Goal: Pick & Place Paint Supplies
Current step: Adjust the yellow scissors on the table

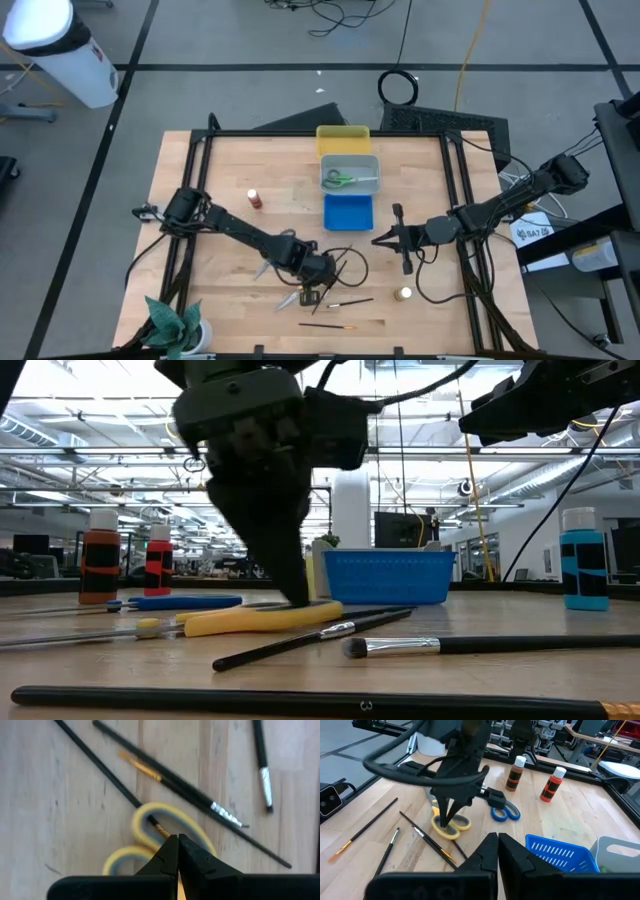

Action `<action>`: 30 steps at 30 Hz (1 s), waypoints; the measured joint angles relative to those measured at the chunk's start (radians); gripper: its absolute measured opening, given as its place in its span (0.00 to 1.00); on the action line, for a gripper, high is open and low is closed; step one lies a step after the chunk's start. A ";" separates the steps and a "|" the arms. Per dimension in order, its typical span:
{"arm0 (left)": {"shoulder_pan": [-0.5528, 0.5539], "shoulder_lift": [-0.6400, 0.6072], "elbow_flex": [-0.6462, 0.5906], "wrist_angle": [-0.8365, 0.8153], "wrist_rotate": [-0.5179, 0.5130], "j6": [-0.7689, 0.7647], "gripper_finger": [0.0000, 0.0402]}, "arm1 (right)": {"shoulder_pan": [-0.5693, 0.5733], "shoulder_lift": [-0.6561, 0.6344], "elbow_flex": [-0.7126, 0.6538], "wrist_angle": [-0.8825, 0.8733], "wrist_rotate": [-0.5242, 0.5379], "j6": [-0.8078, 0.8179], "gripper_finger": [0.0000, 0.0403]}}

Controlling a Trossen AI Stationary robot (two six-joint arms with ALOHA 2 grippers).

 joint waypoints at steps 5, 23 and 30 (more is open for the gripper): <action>-0.012 -0.001 0.000 -0.082 -0.005 -0.065 0.02 | 0.000 0.000 0.000 0.002 0.000 0.000 0.00; 0.004 -0.004 -0.017 -0.137 -0.070 -0.106 0.02 | 0.000 0.000 0.000 0.002 0.000 0.001 0.00; 0.025 -0.010 -0.149 0.078 -0.002 -0.108 0.02 | 0.000 0.000 0.000 0.002 0.000 0.015 0.00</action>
